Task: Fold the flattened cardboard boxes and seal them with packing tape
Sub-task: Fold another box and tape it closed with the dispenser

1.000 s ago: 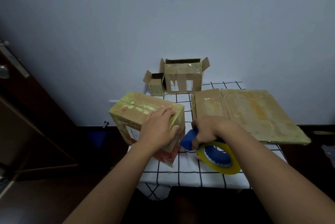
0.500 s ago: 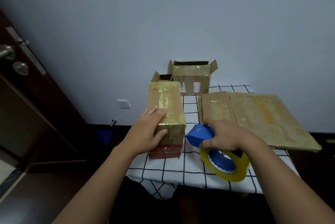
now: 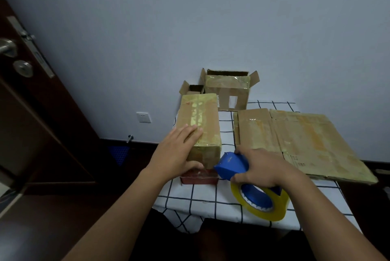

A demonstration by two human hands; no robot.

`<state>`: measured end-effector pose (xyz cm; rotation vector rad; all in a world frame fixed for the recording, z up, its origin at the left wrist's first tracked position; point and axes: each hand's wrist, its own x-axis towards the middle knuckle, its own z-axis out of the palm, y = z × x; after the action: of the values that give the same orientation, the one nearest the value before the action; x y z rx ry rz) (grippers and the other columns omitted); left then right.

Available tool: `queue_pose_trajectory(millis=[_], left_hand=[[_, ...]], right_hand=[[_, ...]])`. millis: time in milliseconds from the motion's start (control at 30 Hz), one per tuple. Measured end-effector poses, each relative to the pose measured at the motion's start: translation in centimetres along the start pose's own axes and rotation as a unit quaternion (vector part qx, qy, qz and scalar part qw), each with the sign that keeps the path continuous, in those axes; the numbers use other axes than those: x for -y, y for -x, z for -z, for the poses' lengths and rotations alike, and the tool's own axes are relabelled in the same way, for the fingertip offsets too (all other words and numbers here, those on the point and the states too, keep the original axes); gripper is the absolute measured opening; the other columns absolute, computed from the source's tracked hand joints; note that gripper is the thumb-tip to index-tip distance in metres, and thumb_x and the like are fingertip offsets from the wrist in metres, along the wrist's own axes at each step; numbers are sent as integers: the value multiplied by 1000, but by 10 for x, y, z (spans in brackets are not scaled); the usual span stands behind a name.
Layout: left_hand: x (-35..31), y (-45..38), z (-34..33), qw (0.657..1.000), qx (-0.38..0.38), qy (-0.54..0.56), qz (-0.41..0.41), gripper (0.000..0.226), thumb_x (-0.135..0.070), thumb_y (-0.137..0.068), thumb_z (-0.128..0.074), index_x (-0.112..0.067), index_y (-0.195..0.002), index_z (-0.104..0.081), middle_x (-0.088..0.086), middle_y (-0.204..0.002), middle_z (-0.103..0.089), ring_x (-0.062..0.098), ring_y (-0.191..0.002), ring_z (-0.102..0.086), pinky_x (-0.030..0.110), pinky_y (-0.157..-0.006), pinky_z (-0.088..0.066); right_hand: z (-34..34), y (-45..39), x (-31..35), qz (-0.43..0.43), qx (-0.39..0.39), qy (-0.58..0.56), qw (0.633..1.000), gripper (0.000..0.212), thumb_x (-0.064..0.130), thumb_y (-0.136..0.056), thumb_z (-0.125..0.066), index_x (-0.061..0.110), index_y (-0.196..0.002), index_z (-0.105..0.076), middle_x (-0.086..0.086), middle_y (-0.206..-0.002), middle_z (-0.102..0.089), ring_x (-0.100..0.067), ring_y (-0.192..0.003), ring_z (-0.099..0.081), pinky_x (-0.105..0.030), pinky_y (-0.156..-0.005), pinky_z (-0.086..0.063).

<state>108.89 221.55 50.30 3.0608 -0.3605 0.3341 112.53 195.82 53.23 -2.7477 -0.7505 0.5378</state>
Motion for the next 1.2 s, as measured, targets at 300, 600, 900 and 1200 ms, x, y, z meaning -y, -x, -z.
queue_pose_trajectory(millis=[300, 600, 900, 1200], left_hand=[[1, -7, -7, 999, -35, -24, 3, 80, -64, -90, -44, -22, -154, -22, -1, -161, -19, 22, -150, -12, 40, -121, -3], [-8, -23, 3, 1000, 24, -10, 4, 60, -53, -100, -27, -33, -155, -12, -4, -163, -12, 16, -150, -7, 31, -118, 3], [-19, -12, 11, 998, 13, 38, 44, 74, -59, -98, -31, -25, -156, 1, -6, -162, 7, 14, -149, 12, 39, -122, 5], [-61, -2, 58, 812, -20, 541, 219, 32, -36, -101, -46, -15, -100, -70, 2, -90, -69, 11, -74, -62, 32, -70, -50]], right_hand=[[-5, -2, 0, 3, 5, 18, 1000, 72, 65, -77, -65, 33, -136, -37, 1, -113, -58, -18, -91, -58, -34, -79, -52], [0, 1, -2, 18, -12, -3, 1000, 72, 64, -77, -67, 35, -135, -37, 3, -114, -56, -17, -91, -58, -34, -77, -53], [16, 23, -21, 69, -73, -84, 991, 65, 67, -71, -73, 44, -123, -42, 17, -109, -58, -4, -89, -59, -29, -76, -55], [54, 44, -9, 187, -147, -315, 919, 56, 56, -59, -73, 40, -111, -58, 23, -106, -64, -3, -94, -65, -12, -74, -49]])
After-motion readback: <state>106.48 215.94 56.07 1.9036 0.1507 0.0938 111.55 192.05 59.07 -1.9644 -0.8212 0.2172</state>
